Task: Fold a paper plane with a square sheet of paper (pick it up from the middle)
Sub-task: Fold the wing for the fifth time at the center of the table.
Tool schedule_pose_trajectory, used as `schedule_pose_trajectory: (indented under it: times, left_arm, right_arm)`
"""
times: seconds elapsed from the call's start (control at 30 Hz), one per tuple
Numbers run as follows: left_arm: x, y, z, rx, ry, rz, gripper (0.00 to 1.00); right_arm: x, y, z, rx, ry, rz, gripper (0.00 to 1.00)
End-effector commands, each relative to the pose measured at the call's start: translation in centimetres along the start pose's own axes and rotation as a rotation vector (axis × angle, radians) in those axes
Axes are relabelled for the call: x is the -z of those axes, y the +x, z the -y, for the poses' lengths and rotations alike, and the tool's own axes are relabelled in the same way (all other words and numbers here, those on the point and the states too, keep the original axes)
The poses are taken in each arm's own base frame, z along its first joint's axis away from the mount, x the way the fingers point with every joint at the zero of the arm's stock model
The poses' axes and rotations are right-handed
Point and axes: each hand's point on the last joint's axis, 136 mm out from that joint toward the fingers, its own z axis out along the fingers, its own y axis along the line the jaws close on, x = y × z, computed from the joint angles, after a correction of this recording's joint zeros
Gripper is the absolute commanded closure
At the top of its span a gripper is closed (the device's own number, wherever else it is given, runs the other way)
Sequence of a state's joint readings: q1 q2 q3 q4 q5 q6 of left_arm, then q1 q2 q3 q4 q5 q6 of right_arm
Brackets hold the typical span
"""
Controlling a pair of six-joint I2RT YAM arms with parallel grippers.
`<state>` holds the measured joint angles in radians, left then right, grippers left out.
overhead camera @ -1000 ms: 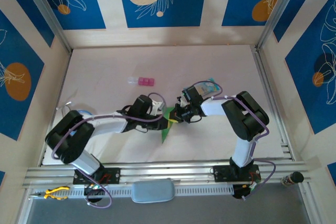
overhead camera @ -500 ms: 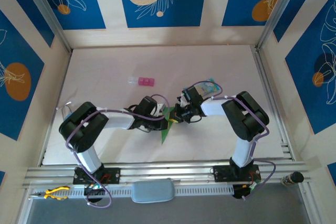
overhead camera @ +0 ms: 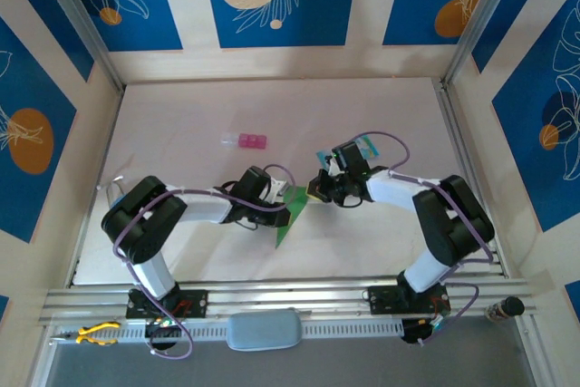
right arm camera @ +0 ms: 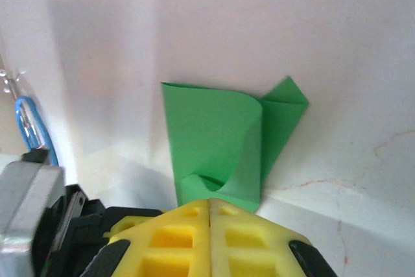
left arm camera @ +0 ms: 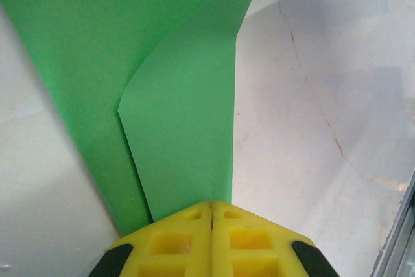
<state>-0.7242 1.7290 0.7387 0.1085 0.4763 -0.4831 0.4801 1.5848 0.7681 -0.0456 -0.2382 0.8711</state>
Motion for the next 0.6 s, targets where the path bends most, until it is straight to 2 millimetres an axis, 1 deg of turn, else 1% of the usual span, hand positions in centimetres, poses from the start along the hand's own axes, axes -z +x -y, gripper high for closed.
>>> schedule_pose_trajectory:
  times: [0.0,0.07,0.23,0.37,0.47,0.57]
  left_arm:
    - [0.2,7.1,-3.9,0.041,-0.13,-0.259,1.0]
    - [0.2,6.9,-3.7,0.025,-0.125,-0.267,1.0]
    - [0.1,6.6,-3.7,0.02,-0.128,-0.265,1.0]
    - [0.1,6.5,-3.7,0.027,-0.133,-0.257,1.0]
    - [0.1,6.4,-3.7,0.03,-0.134,-0.25,1.0]
    - [0.1,6.4,-3.7,0.03,-0.132,-0.247,1.0]
  right_arm:
    - [0.2,1.1,0.0,0.053,-0.027,-0.017,0.95]
    - [-0.2,1.8,-0.6,0.077,-0.053,-0.036,0.96]
    - [-1.6,3.3,-1.0,0.114,-0.056,-0.092,0.97]
    - [-2.5,3.7,-1.3,0.139,-0.04,-0.109,0.97]
    - [-3.2,4.0,-1.0,0.14,-0.026,-0.128,0.98]
    - [-3.9,4.0,0.0,0.126,0.006,-0.129,0.98]
